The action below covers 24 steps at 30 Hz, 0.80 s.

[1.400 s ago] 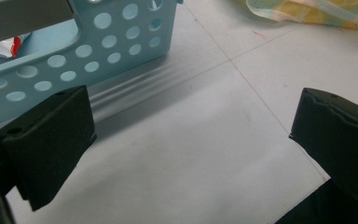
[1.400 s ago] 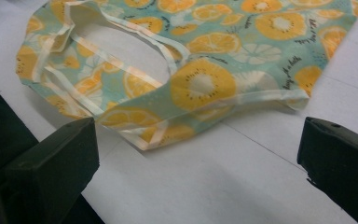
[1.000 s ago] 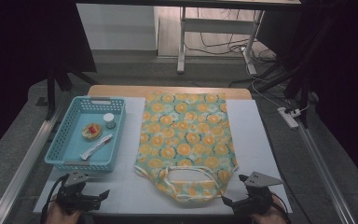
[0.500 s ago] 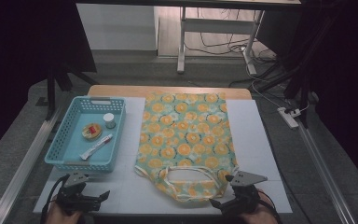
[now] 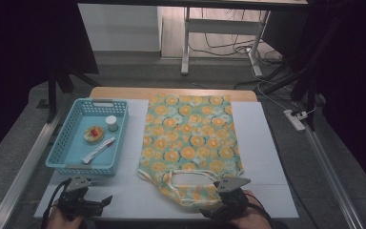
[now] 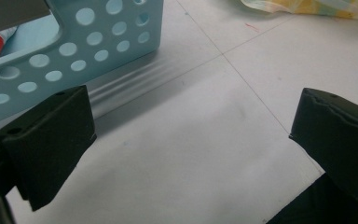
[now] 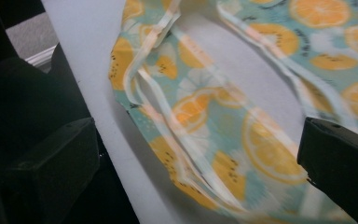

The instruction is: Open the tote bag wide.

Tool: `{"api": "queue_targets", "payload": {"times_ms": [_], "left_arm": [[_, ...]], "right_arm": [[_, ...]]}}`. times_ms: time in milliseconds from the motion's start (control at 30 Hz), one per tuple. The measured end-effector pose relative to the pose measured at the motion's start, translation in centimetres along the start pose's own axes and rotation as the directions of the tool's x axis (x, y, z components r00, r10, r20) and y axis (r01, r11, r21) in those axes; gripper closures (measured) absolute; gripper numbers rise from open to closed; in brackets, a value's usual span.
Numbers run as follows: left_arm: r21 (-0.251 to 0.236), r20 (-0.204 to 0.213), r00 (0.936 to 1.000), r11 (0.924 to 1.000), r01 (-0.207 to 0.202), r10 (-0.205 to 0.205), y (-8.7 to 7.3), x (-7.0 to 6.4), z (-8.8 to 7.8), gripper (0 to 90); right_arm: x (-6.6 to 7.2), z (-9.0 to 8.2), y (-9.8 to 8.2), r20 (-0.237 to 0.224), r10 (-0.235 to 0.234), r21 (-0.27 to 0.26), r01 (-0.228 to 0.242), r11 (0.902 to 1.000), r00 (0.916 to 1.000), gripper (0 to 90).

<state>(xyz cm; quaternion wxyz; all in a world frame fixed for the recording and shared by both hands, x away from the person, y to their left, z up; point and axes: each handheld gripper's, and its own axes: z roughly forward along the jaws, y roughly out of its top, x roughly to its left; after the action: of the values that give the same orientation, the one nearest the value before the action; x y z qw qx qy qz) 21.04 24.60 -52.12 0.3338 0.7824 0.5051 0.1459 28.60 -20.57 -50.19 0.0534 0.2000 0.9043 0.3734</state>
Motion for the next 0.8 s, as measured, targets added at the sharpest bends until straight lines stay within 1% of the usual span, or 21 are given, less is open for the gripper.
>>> {"api": "queue_targets", "payload": {"times_ms": [33, 133, 267, 400, 433, 533, 567, 667, 700, 733, 767, 800], "left_arm": [[0.001, -0.001, 1.0, 1.0, -0.001, 0.001, 0.0, 0.0, 0.0, 0.0], [0.002, 0.0, 1.0, 1.0, -0.002, 0.002, 0.0, 0.0, 0.0, 0.0], [0.002, 0.002, 1.0, 1.0, 0.0, 0.0, 0.0, 0.0, 0.0, 0.0], [0.002, 0.004, 1.0, 1.0, -0.001, 0.001, 0.0, 0.0, 0.0, 0.0], [0.002, 0.003, 1.0, 1.0, -0.001, 0.001, 0.0, 0.0, 0.0, 0.0], [0.002, 0.005, 1.0, 1.0, 0.001, -0.001, 0.0, 0.0, 0.0, 0.0], [0.002, 0.005, 1.0, 1.0, 0.001, -0.001, 0.0, 0.0, 0.0, 0.0], [0.001, 0.007, 1.0, 1.0, 0.003, -0.003, 0.0, 0.1, 0.0, 0.0], [0.0, 0.006, 1.0, 1.0, 0.004, -0.004, 0.0, 0.1, 0.0, 0.0], [-0.001, 0.006, 1.0, 1.0, 0.004, -0.004, 0.0, 0.1, 0.0, 0.0], [-0.001, 0.006, 1.0, 1.0, 0.004, -0.004, 0.0, 0.1, 0.0, 0.0], [0.0, 0.007, 1.0, 1.0, 0.004, -0.004, 0.0, 0.1, 0.0, 0.0]], "right_arm": [[0.1, 0.3, 0.1, -0.006, -0.007, 0.005, 0.007, 1.0, 1.0, 0.0], [0.3, 1.0, 0.2, -0.021, -0.009, 0.024, 0.01, 0.9997, 0.9997, 0.0], [0.6, 1.9, 0.3, -0.029, -0.017, 0.043, 0.018, 0.9989, 0.9994, 0.0], [1.0, 2.7, 0.4, -0.031, -0.038, 0.057, 0.04, 0.9976, 0.9988, 0.0], [1.0, 2.8, 0.5, -0.025, -0.044, 0.059, 0.045, 0.9972, 0.9987, 1.5], [1.0, 2.7, 0.5, -0.019, -0.055, 0.053, 0.055, 0.9971, 0.9983, 9.0], [1.0, 2.7, 0.6, -0.018, -0.055, 0.048, 0.056, 0.9973, 0.9983, 13.0], [0.9, 2.4, 0.8, -0.026, -0.075, 0.052, 0.076, 0.9957, 0.9968, 30.1], [1.0, 2.3, 0.9, -0.035, -0.076, 0.055, 0.078, 0.9955, 0.9965, 36.9], [0.9, 2.2, 0.9, -0.051, -0.079, 0.059, 0.082, 0.9949, 0.9956, 41.7], [0.9, 2.2, 1.0, -0.058, -0.08, 0.062, 0.084, 0.9945, 0.9951, 45.9], [0.9, 2.3, 1.0, -0.065, -0.081, 0.064, 0.085, 0.9943, 0.9946, 51.8]]}}
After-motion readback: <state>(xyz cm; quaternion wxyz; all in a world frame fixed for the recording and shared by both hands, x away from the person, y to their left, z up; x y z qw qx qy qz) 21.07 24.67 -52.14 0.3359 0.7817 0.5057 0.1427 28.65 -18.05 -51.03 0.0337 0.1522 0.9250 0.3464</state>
